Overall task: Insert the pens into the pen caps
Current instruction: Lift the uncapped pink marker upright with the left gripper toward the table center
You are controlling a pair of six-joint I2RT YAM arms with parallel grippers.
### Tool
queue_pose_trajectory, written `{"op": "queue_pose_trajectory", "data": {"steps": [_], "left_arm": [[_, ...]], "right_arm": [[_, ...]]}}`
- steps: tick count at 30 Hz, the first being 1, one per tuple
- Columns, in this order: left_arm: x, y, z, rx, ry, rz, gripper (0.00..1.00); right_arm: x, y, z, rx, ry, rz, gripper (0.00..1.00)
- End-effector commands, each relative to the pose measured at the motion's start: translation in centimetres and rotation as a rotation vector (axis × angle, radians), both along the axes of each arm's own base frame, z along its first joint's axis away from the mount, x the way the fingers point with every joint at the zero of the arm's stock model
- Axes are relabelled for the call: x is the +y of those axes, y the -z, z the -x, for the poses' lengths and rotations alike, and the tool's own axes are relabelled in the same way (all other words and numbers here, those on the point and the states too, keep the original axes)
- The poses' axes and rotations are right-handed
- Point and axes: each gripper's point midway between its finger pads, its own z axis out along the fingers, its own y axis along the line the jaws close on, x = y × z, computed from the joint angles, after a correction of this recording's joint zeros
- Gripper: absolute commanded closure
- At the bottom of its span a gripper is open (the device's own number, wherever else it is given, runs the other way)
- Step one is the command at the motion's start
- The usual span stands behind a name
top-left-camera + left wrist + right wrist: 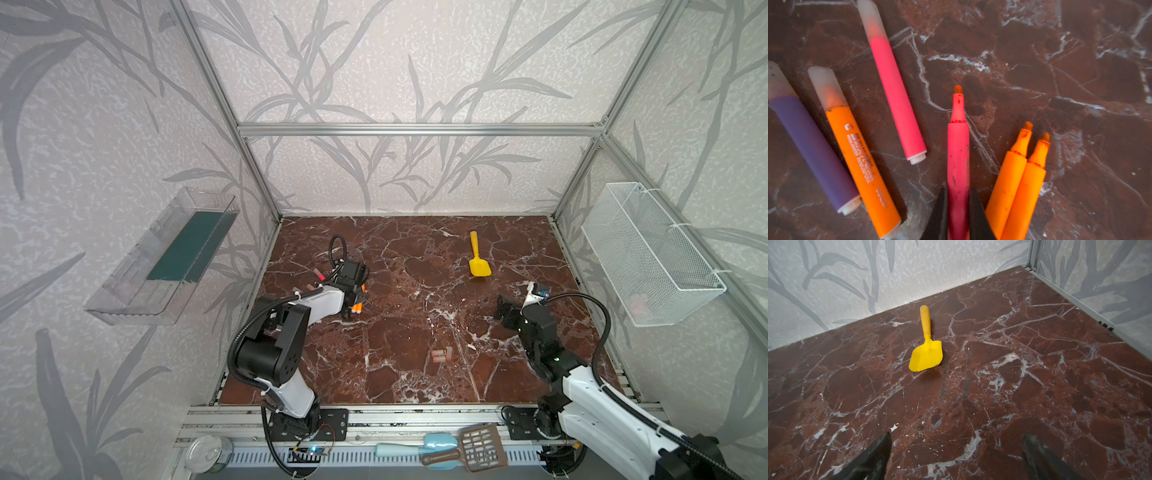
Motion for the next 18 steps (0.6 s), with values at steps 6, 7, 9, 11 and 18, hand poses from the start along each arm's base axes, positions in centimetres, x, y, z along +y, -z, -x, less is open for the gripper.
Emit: {"op": "queue_pose_trajectory", "data": {"steps": [6,7,9,11,18], "left_arm": [[-1.7,-4.7,0.3,-0.168,0.107,0.091,1.0],[-2.0,-5.3,0.4,-0.183,0.119,0.096,1.0],[-2.5,-6.5,0.8,-0.221,0.155,0.097,1.0],[-3.3,-7.4,1.2,-0.251,0.197,0.1,1.0],[-9.7,-10.8,3.2,-0.402,0.488,0.127,1.0]], "right_arm": [[0.2,-2.6,-1.2,-0.031,0.01,-0.019,0.1],[0.3,-2.8,-1.0,-0.04,0.005,-0.025,0.1],[0.7,-3.1,-0.7,-0.061,-0.025,-0.04,0.1],[1.2,-3.4,-0.6,-0.081,-0.059,-0.061,0.1],[4.0,-4.0,-0.3,-0.102,-0.194,-0.159,0.13]]}}
